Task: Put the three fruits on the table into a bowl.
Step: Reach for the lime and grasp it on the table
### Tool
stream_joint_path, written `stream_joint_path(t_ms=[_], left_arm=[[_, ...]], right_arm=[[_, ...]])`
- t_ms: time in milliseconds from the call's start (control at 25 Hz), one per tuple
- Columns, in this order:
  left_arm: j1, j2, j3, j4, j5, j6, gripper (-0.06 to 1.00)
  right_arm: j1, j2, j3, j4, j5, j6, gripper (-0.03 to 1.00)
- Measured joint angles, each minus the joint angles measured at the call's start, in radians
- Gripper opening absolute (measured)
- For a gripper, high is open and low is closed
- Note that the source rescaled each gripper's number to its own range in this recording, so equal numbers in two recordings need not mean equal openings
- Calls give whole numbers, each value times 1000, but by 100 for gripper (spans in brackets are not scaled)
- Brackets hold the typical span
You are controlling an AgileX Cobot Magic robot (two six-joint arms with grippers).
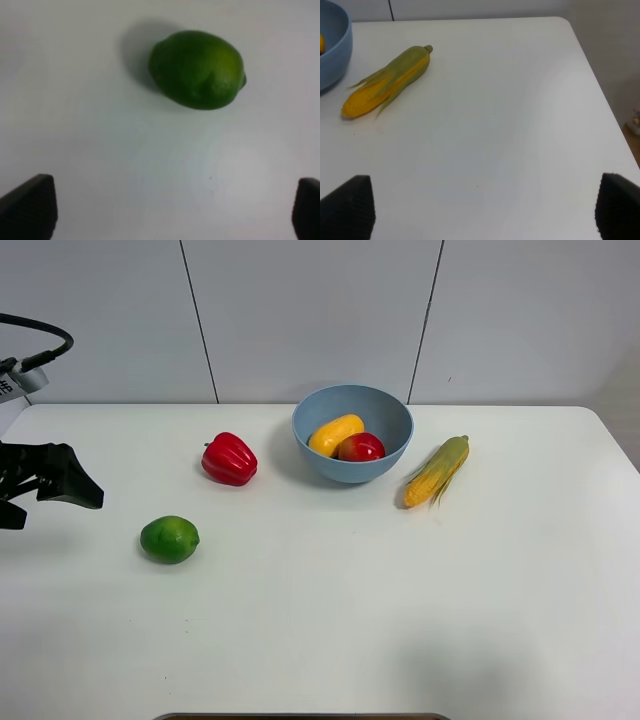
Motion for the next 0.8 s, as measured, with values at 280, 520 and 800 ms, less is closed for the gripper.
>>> stream_joint_path(t_ms=[280, 520, 800], left_arm=[[-89, 68, 0, -1, -114, 3, 69], [-173, 156, -30, 8, -153, -61, 69], [-264, 264, -130, 80, -160, -201, 69]], right_arm=[[0, 0, 0, 0, 0, 0, 69], [0, 0, 0, 0, 0, -1, 69], [0, 0, 0, 0, 0, -2, 69]])
